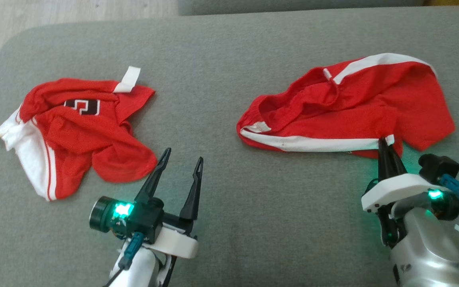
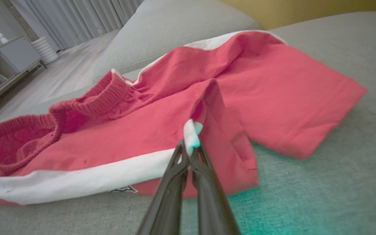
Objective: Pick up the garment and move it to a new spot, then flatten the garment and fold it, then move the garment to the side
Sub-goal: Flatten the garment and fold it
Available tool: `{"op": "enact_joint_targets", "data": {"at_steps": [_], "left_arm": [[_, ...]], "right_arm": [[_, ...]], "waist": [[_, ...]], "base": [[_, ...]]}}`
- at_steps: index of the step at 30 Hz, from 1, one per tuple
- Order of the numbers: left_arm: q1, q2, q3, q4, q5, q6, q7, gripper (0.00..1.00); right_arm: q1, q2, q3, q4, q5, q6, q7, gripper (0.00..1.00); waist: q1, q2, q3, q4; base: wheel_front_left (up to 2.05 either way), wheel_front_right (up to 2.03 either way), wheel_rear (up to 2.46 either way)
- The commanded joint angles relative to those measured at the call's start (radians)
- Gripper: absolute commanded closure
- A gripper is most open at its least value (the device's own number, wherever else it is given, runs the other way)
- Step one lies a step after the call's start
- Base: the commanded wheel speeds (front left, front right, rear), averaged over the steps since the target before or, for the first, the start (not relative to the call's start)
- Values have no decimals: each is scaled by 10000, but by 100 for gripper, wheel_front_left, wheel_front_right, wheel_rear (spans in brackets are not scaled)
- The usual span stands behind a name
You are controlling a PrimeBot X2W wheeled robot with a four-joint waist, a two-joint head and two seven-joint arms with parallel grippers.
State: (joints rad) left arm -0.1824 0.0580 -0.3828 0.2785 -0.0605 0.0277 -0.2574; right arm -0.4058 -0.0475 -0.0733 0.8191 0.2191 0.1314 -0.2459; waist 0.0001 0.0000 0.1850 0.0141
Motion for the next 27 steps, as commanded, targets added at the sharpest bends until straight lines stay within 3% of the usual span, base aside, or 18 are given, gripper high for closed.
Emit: {"op": "enact_joint_targets", "data": {"at_steps": [1,7,15,23,24,25,27], "left_arm": [[-242,5,383,-283,80,54,-44,0],[-7,27,506,-294,41,101,-44,0],[107,10,592,-422,-3,151,-44,0],[132,-35,392,-448,-65,178,-44,0],[118,-39,362,-447,-72,167,-44,0],[99,-42,337,-439,-82,152,-44,0],[70,-47,308,-410,-103,138,-44,0]], "right_arm": [[-248,-28,229,-322,20,-7,-144,100],[371,-28,-157,-1054,-57,-7,-155,100],[1662,-28,-1835,-2177,-840,-7,-48,100],[2017,-28,-3432,-2850,-1689,-7,653,98],[2000,-28,-3502,-2919,-1804,-7,627,8],[1966,-28,-3546,-2982,-1861,-7,572,0],[1901,-28,-3393,-3135,-1966,-7,407,0]], "waist": [[-1,0,-104,-111],[-1,0,-536,-642],[-1,0,-959,-1184],[-1,0,-943,-1223],[-1,0,-919,-1182],[-1,0,-900,-1132],[-1,0,-886,-1023]], "base": [[0,0,0],[0,0,0],[0,0,0],[0,0,0],[0,0,0],[0,0,0],[0,0,0]]}}
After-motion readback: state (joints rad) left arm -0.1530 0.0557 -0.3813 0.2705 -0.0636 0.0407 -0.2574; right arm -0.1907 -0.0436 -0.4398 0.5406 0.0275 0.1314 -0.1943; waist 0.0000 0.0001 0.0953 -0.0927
